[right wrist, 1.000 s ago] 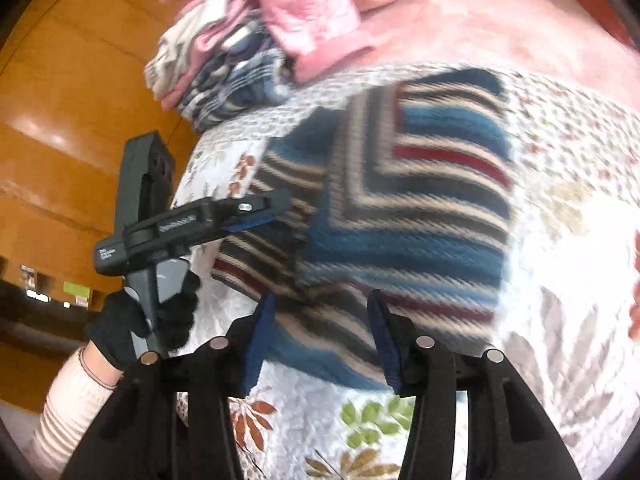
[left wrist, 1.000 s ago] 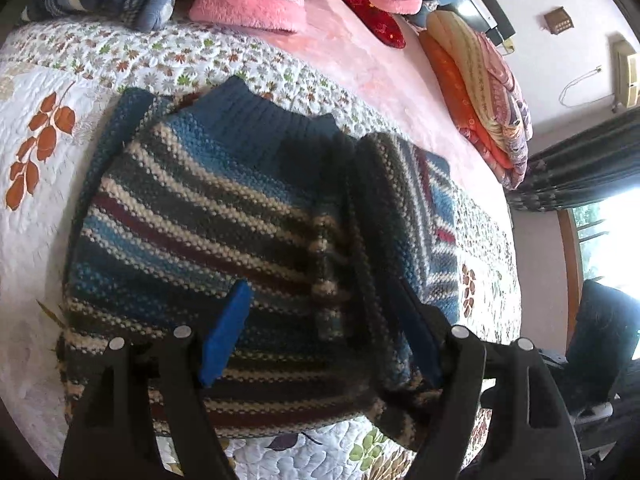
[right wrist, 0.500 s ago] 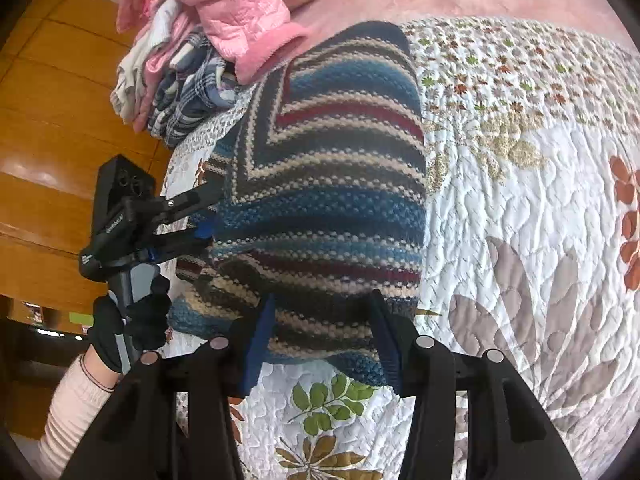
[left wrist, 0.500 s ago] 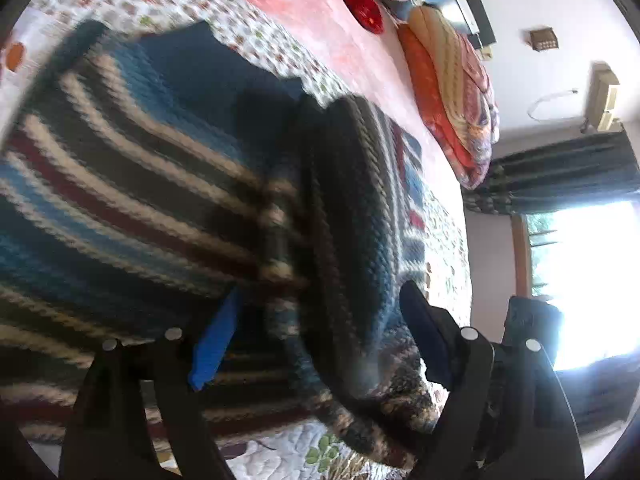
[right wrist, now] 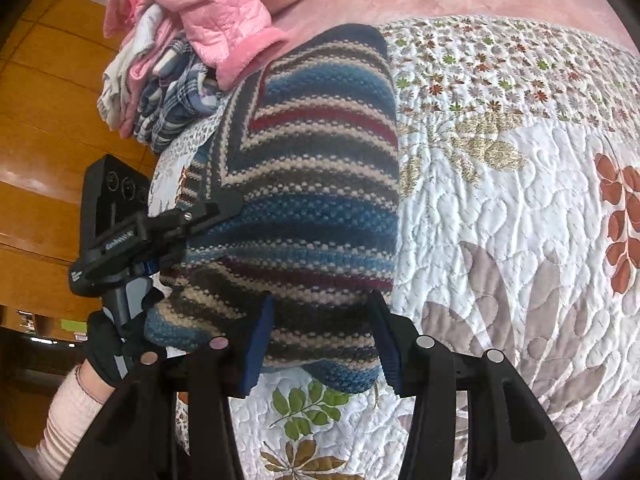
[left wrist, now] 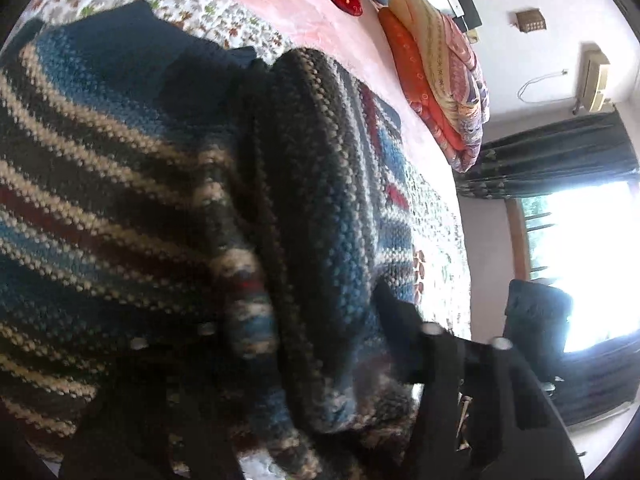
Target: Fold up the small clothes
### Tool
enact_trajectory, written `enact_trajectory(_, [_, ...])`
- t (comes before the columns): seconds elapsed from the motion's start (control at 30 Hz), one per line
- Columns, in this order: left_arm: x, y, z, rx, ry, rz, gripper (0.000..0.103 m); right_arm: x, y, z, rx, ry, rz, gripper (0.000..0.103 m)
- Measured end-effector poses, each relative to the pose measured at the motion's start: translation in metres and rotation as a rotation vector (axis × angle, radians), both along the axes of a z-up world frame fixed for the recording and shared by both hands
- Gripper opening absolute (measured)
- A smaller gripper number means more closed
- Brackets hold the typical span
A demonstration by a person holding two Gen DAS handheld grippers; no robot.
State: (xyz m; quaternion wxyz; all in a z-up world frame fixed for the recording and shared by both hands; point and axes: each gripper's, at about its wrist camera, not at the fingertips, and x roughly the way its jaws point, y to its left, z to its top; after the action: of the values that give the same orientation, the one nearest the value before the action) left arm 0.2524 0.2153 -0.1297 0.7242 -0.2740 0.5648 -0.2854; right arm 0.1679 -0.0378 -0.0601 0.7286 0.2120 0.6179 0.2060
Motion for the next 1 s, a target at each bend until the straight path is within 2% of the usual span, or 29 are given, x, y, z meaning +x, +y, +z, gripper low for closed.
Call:
enact_trajectory(0.07, [0.001,-0.002,0.007,0.008,-0.021,0.003,0.028,0.000,-0.001,0.001,0.000,-0.003,-0.003,0.049])
enact_trajectory(0.17, [0.003,0.000,0.020,0.007,-0.055,0.022,0.025,-0.001,-0.004,0.005,0.012,-0.015,-0.017,0.049])
enact_trajectory(0.33, [0.007,0.011,0.045,-0.016,-0.101,0.043,0.024,-0.003,-0.010,0.010,0.041,-0.026,-0.040,0.050])
enact_trajectory(0.53, [0.014,0.043,0.059,0.016,-0.110,0.074,0.024,0.000,-0.007,0.006,0.091,-0.010,-0.042,0.050])
enact_trajectory(0.83, [0.019,0.103,0.081,0.079,-0.143,0.118,0.024,0.003,0.027,0.001,0.137,-0.007,0.024,0.052])
enact_trajectory(1.0, [0.017,0.140,0.077,0.099,-0.142,0.144,0.024,0.002,0.048,-0.004,0.155,0.003,0.055,0.053])
